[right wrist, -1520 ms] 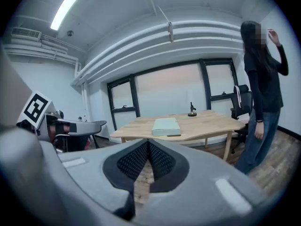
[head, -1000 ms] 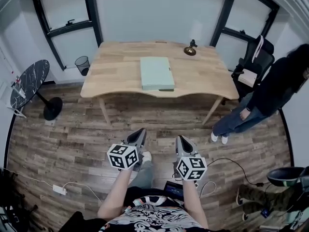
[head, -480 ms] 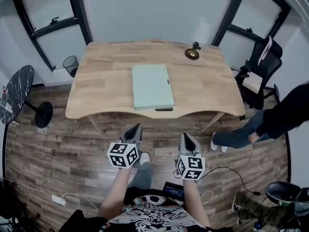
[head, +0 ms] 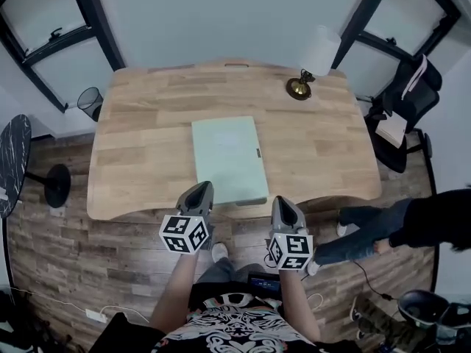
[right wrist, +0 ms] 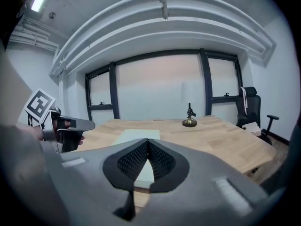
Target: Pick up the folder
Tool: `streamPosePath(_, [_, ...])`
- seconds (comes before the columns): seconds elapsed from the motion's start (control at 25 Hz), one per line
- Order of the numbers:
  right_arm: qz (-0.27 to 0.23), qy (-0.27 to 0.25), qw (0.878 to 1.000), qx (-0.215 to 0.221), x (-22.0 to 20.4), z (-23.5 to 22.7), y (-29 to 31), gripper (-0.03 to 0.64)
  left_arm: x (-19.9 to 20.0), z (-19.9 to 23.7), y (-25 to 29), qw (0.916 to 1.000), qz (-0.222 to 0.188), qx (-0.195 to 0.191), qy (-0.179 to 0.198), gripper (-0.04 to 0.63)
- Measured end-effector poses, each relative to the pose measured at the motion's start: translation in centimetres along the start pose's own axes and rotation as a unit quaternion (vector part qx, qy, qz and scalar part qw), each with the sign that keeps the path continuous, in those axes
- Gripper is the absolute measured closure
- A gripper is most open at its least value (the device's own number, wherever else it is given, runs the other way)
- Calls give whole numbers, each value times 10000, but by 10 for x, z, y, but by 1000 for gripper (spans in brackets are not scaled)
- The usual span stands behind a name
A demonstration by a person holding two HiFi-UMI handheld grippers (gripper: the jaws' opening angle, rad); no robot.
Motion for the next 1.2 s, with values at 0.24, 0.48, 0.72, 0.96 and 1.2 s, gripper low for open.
streamPosePath(0.24, [94,115,9999,20,3,-13,28,612,1,20,20,9997,170,189,-43,588])
streamPosePath(0.48, [-170,211,9989,372,18,-5,45,612,11,36,30,9992,140,364,-71,588])
streamPosePath(0.72, [-187,268,9976,615,27,-3,68,612,23,31,48,9993,137,347,90,588])
streamPosePath(0.96, [65,137,9975,694,27,-4,88,612,23,39,63,9986,234,466,74,586])
streamPosePath(1.2, [284,148,9966,761,23,-11,111,612,22,54,72,9982,193,567,-11,586])
Point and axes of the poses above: the fingertips, and each gripper's own axes: y forward along the fingers, z to its left, x out of its top, the point moved 3 cm from there along -y, backward along the fingers, and after that the axes turned 4 degrees about z, right-handed, at the moved point
